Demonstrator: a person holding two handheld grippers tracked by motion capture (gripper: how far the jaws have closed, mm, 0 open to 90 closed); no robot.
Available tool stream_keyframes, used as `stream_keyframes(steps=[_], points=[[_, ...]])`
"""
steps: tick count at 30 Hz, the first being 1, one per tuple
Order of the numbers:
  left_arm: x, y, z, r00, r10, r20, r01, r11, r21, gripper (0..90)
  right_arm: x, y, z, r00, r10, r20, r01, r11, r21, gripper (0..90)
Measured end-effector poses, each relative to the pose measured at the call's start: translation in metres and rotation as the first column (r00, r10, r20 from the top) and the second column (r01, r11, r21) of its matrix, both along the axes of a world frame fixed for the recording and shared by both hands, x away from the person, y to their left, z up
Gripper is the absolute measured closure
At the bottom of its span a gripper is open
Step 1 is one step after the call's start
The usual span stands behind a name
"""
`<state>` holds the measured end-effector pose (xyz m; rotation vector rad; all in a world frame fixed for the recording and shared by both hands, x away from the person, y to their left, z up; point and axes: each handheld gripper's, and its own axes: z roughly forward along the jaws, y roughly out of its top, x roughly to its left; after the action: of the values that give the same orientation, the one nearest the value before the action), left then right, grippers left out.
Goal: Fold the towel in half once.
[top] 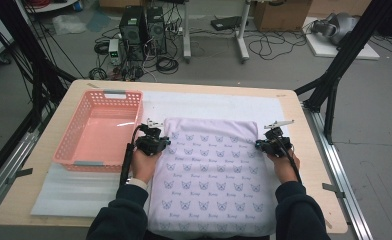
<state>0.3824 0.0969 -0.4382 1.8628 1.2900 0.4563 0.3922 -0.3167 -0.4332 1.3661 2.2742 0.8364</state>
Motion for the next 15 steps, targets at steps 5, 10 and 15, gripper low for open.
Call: stream_keyframes(steps=[5,10,15], points=[[0.001,0.003,0.006,0.9978,0.059,0.030,-0.056,0.9955,-0.076,87.0,0.007,-0.010,0.004,0.9984,-0.048,0.030,0.046,0.9967,0.066,88.0],[0.007,0.001,0.024,0.9953,0.065,0.072,-0.058,0.9935,-0.098,87.0,0.010,-0.011,0.016,0.9927,-0.074,0.095,0.067,0.9949,0.076,88.2],[0.004,0.007,0.032,0.9955,0.054,0.078,-0.045,0.9926,-0.113,86.9,0.004,-0.014,0.025,0.9920,-0.064,0.109,0.049,0.9901,0.132,88.2]])
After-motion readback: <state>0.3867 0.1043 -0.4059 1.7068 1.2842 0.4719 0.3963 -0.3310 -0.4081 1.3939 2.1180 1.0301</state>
